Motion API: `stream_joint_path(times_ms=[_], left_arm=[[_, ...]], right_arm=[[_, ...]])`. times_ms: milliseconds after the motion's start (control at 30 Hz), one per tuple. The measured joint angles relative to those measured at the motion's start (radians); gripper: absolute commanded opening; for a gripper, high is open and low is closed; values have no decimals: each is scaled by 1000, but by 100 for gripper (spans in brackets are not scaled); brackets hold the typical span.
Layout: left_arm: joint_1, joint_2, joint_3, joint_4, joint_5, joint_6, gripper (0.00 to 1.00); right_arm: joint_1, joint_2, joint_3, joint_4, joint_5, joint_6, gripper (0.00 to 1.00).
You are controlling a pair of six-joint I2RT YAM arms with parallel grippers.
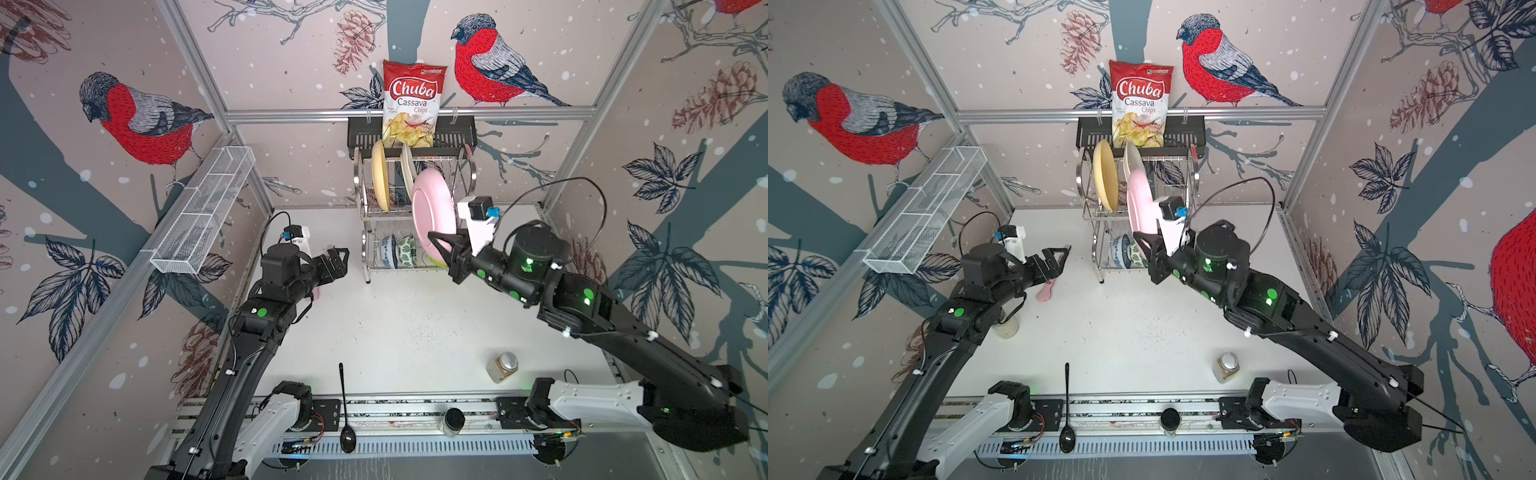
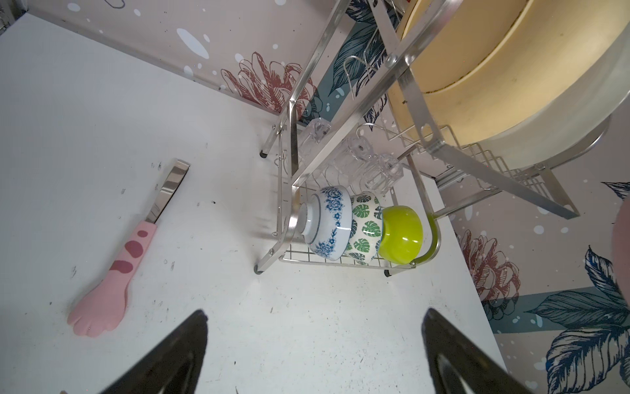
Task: Unload the mixed dishes from the dish rack
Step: 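Lift the pink plate out of the rack with the right gripper toward the robot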
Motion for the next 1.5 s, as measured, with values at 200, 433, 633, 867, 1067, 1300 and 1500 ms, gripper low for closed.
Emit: stream_joint_path(times_ms=[200, 433, 633, 867, 1067, 1300, 1500], left_arm=[[6, 94, 167, -40, 52, 6, 97], [6, 193, 370, -172, 104, 35, 97], [6, 228, 453, -289, 166, 52, 97], [7, 261, 521, -383, 256, 52, 97], [6, 257, 494, -394, 313, 52, 97], [6, 245, 391, -419, 311, 63, 97], [-15, 234, 315, -414, 310, 68, 96]], right_arm=[[163, -27, -61, -55, 156, -23, 7], [286, 33, -150, -126, 348, -46, 5], [333, 104, -210, -145, 441, -78, 3], [426, 211, -217, -122, 611, -184, 1], [486, 332, -212, -107, 769, -263, 0], [527, 465, -197, -108, 906, -345, 0], [534, 525, -191, -76, 962, -425, 0]])
